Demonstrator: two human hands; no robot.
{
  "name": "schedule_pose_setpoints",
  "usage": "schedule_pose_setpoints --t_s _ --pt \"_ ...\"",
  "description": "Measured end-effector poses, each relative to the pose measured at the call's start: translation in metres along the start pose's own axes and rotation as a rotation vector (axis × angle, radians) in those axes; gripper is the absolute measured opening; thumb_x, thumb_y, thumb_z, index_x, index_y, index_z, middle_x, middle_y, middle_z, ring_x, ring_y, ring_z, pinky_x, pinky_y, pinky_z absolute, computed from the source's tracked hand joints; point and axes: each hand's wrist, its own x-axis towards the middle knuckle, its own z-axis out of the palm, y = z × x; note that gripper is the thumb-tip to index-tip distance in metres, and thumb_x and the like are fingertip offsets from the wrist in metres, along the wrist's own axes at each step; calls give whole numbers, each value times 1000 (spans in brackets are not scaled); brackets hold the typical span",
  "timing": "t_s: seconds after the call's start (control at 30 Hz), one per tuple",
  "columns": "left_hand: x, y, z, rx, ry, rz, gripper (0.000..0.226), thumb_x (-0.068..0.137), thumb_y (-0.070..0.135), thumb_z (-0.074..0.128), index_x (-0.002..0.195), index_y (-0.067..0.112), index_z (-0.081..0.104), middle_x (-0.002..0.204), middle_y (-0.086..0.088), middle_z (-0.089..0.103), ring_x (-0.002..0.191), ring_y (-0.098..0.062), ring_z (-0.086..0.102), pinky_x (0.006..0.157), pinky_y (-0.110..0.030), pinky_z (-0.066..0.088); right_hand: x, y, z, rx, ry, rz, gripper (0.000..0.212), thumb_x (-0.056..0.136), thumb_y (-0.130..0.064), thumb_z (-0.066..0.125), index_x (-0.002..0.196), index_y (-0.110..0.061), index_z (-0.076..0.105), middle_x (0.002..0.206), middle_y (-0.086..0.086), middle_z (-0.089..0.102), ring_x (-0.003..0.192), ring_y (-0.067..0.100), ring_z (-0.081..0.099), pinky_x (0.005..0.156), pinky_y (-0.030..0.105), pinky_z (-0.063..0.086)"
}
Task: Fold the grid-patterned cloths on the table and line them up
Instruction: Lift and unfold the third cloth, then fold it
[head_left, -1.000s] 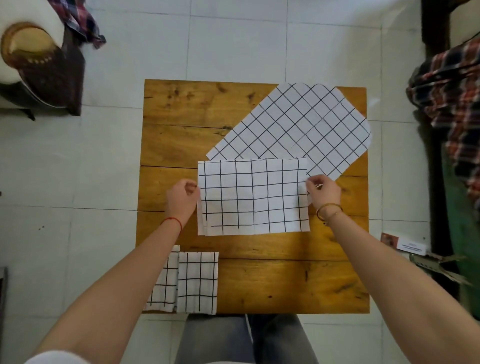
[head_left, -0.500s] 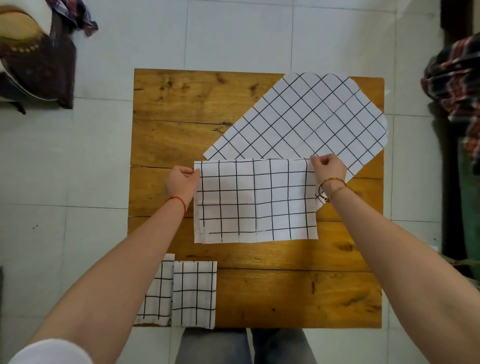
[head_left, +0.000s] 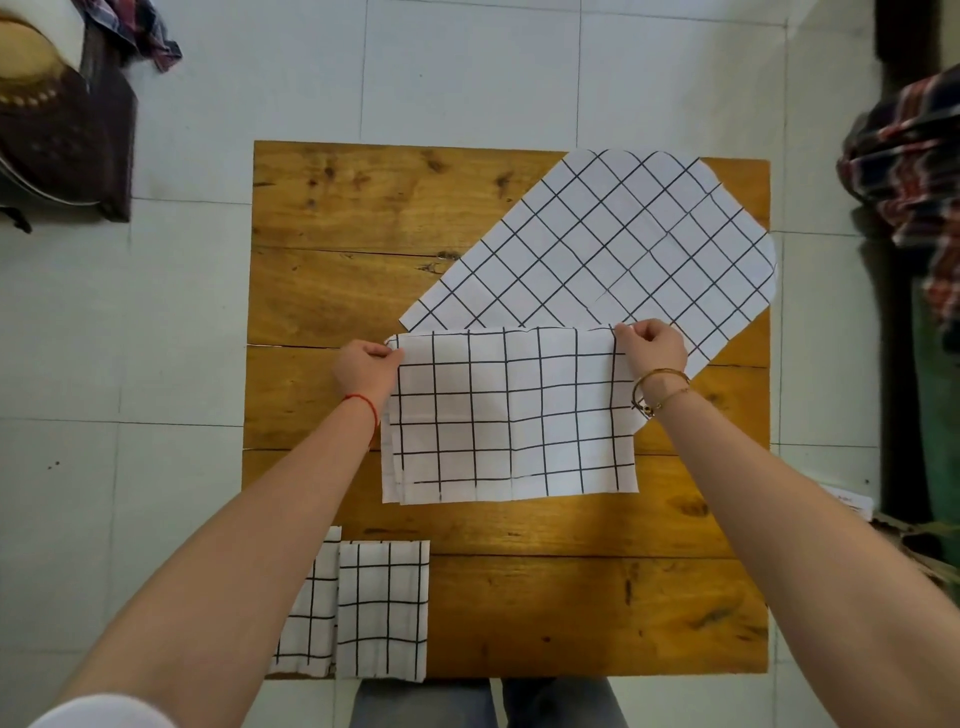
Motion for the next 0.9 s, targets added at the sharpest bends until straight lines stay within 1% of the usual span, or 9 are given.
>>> schedule_pose_setpoints --t_s 0.1,0.23,0.3,0.37,0.47,0.6,0.67,0.77,0.9 --pt "1 -2 2 10 1 37 19 86 24 70 98 9 68 97 -6 69 86 -18 61 71 -26 46 -3 5 -3 43 44 -23 22 86 -21 59 67 -19 47 64 -7 46 60 6 41 56 17 36" --pt "-1 2 2 31 5 144 18 86 24 70 96 9 67 90 -2 66 79 -14 58 59 -16 41 -3 14 -4 97 118 -26 20 85 -22 59 69 -18 48 63 -6 44 59 8 39 58 19 38" --pt "-3 5 2 28 37 206 17 86 22 71 96 10 64 88 -1 63 77 -12 57 59 -15 42 -2 17 -4 108 140 -26 20 86 -25 59 70 -19 48 65 -6 45 59 8 40 60 22 39" --pt "-4 6 2 14 68 270 21 84 20 72 99 12 59 89 -1 61 78 -13 58 63 -17 47 -2 19 -3 108 164 -18 16 86 -29 61 81 -17 51 72 -3 50 64 10 44 64 27 42" --pt "-9 3 4 141 74 461 29 84 17 71 106 14 53 98 -3 56 89 -16 54 71 -20 45 -7 21 1 30 234 -85 28 83 -30 66 98 -13 50 89 5 56 84 20 54 76 35 49" --pt "-24 -6 9 475 32 747 42 88 19 63 128 16 50 125 -3 52 117 -19 45 96 -29 43 -27 14 14 -377 326 -403 39 87 -29 58 119 -8 50 114 9 53 105 24 49 89 34 43" --pt "-29 -11 14 593 -13 825 52 91 21 60 139 15 42 140 -5 45 133 -22 37 109 -37 37 -39 6 27 -459 244 -644 37 87 -24 55 121 -9 50 118 8 53 111 24 47 93 37 43" --pt "-30 -17 20 797 -90 819 66 95 30 52 151 17 19 157 -5 22 146 -23 16 117 -47 24 -51 -2 52 -605 9 -923 45 90 -22 49 132 -9 46 134 8 49 128 27 40 106 43 35" --pt "-30 -22 22 887 -116 785 76 96 32 49 155 18 3 162 -3 0 149 -25 0 119 -52 12 -65 -10 86 -856 -210 -1043 54 96 -30 39 146 -11 31 151 5 33 143 28 21 117 48 19"
